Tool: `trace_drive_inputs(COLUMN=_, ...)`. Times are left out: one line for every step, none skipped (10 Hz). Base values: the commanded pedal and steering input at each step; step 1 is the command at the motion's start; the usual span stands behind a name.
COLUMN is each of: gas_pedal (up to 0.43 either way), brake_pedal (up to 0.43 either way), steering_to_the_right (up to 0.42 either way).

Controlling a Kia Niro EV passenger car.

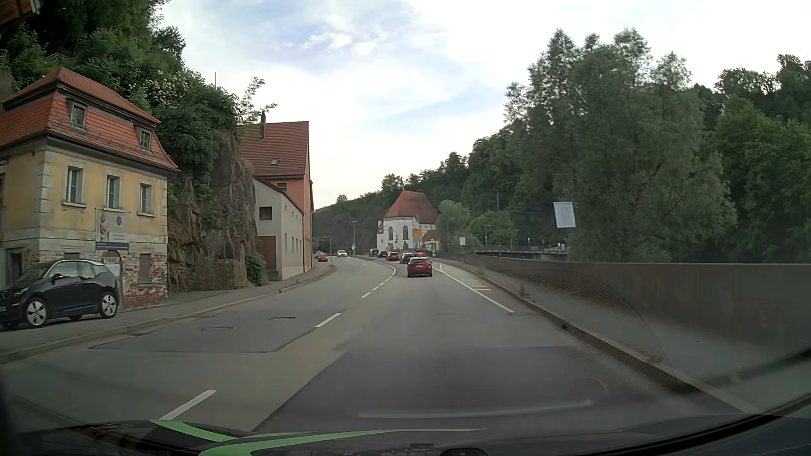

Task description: Follow the waypoints while adhering to traffic rules and regulations

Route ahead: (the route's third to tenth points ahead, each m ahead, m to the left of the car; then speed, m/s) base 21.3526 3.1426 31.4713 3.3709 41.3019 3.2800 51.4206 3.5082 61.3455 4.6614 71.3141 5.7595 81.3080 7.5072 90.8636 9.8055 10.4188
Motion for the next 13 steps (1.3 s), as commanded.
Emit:
trace_drive_inputs(gas_pedal=0.000, brake_pedal=0.213, steering_to_the_right=-0.001)
trace_drive_inputs(gas_pedal=0.000, brake_pedal=0.207, steering_to_the_right=-0.001)
trace_drive_inputs(gas_pedal=0.000, brake_pedal=0.183, steering_to_the_right=-0.001)
trace_drive_inputs(gas_pedal=0.000, brake_pedal=0.165, steering_to_the_right=-0.001)
trace_drive_inputs(gas_pedal=0.000, brake_pedal=0.030, steering_to_the_right=-0.001)
trace_drive_inputs(gas_pedal=0.000, brake_pedal=0.000, steering_to_the_right=0.000)
trace_drive_inputs(gas_pedal=0.000, brake_pedal=0.000, steering_to_the_right=0.000)
trace_drive_inputs(gas_pedal=0.000, brake_pedal=0.000, steering_to_the_right=-0.001)
trace_drive_inputs(gas_pedal=0.000, brake_pedal=0.000, steering_to_the_right=-0.001)
trace_drive_inputs(gas_pedal=0.000, brake_pedal=0.000, steering_to_the_right=0.000)
trace_drive_inputs(gas_pedal=0.000, brake_pedal=0.006, steering_to_the_right=-0.001)
trace_drive_inputs(gas_pedal=0.000, brake_pedal=0.006, steering_to_the_right=-0.001)
trace_drive_inputs(gas_pedal=0.000, brake_pedal=0.012, steering_to_the_right=-0.002)
